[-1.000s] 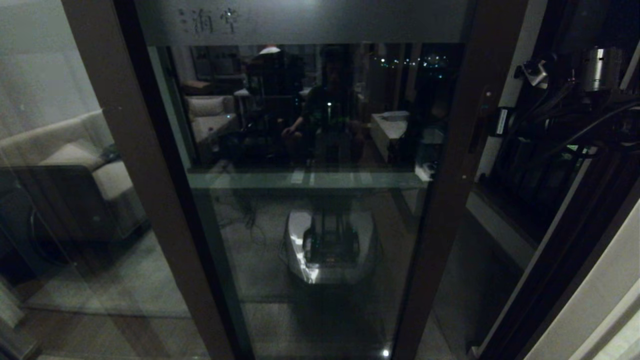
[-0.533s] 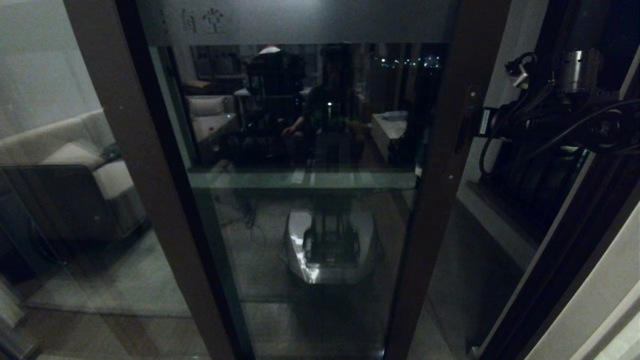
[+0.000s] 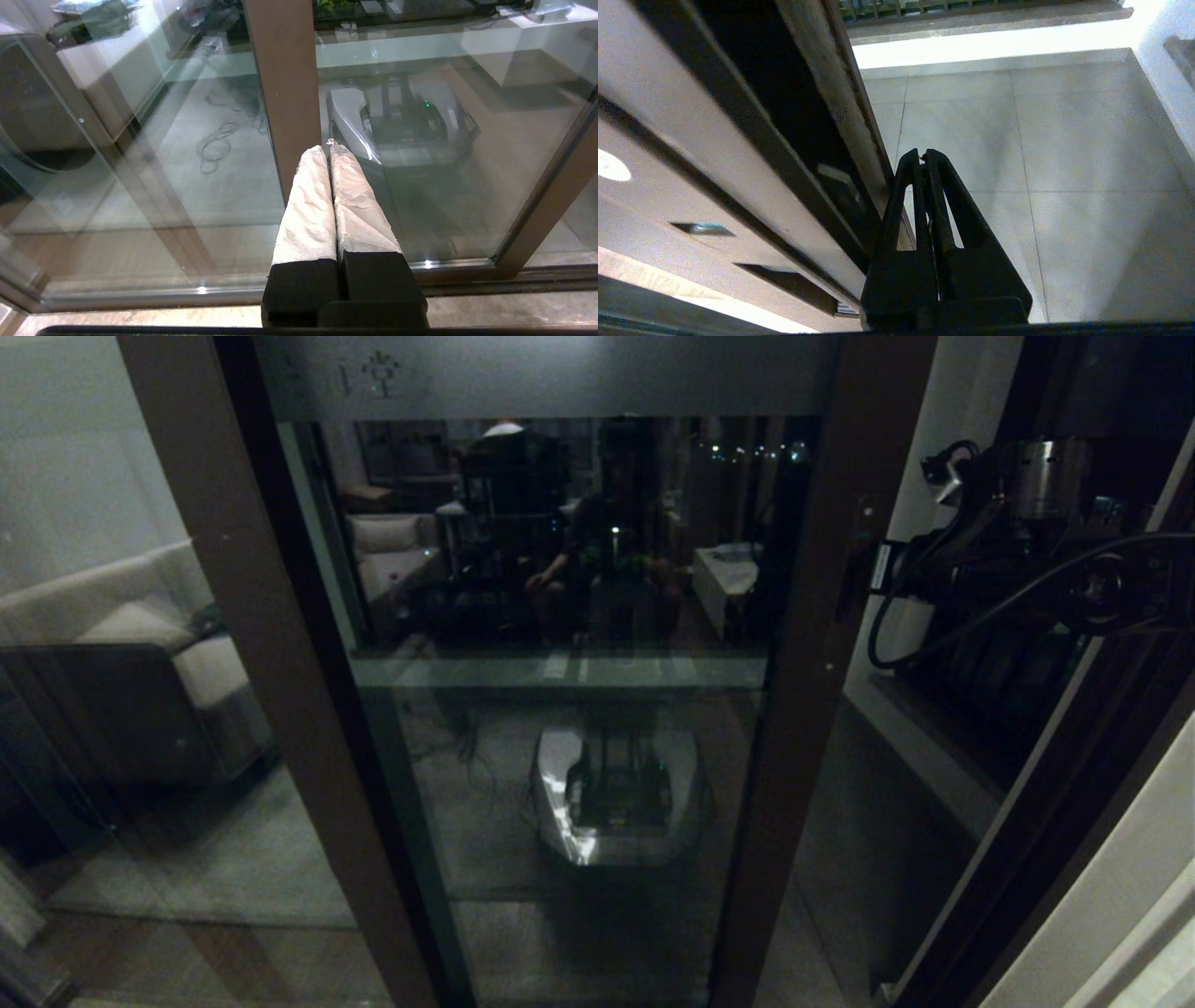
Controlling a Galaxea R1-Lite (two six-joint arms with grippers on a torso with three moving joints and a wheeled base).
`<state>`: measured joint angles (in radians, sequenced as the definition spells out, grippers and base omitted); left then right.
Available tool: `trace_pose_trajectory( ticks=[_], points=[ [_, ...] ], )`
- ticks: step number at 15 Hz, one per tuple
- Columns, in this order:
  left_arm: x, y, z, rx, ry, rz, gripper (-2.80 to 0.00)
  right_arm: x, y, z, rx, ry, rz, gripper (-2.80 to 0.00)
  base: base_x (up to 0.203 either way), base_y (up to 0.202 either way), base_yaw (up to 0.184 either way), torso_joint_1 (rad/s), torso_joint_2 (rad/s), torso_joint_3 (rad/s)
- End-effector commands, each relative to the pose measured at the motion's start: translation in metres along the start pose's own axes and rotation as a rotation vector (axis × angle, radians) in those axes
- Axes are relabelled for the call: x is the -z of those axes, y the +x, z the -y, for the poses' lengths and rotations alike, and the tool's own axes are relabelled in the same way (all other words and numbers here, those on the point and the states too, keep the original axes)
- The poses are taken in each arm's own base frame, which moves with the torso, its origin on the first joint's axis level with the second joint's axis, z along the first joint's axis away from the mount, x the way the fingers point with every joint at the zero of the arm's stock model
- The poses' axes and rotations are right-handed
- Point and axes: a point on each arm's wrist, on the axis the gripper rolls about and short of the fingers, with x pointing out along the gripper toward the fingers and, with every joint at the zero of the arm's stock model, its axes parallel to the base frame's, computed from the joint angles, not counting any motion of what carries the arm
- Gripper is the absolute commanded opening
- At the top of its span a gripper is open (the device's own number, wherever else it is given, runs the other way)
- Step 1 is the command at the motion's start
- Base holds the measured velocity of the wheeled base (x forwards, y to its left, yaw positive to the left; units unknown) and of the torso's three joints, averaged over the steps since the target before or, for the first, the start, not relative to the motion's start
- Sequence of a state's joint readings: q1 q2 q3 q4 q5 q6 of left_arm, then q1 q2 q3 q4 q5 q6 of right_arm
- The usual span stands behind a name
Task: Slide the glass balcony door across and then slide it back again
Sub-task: Open the slid door
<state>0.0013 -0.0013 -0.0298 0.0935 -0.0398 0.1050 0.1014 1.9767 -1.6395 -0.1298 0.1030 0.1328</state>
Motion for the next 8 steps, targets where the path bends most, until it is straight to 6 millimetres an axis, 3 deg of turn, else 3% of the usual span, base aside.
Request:
trace_pose_trajectory(
  ticks=[1, 8],
  points=[
    [0.0, 0.0, 0.0, 0.0, 0.001, 0.0, -2.8, 0.001, -0.005, -0.008, -0.02, -0.004, -0.008, -2.8, 0.0, 0.0, 0.0, 0.0, 0.0, 0.0],
    [0.0, 0.0, 0.0, 0.0, 0.001, 0.001, -2.8, 0.009, 0.0, -0.03, -0.026, -0.012, -0.004, -2.8, 0.0, 0.0, 0.0, 0.0, 0.0, 0.0]
  ],
)
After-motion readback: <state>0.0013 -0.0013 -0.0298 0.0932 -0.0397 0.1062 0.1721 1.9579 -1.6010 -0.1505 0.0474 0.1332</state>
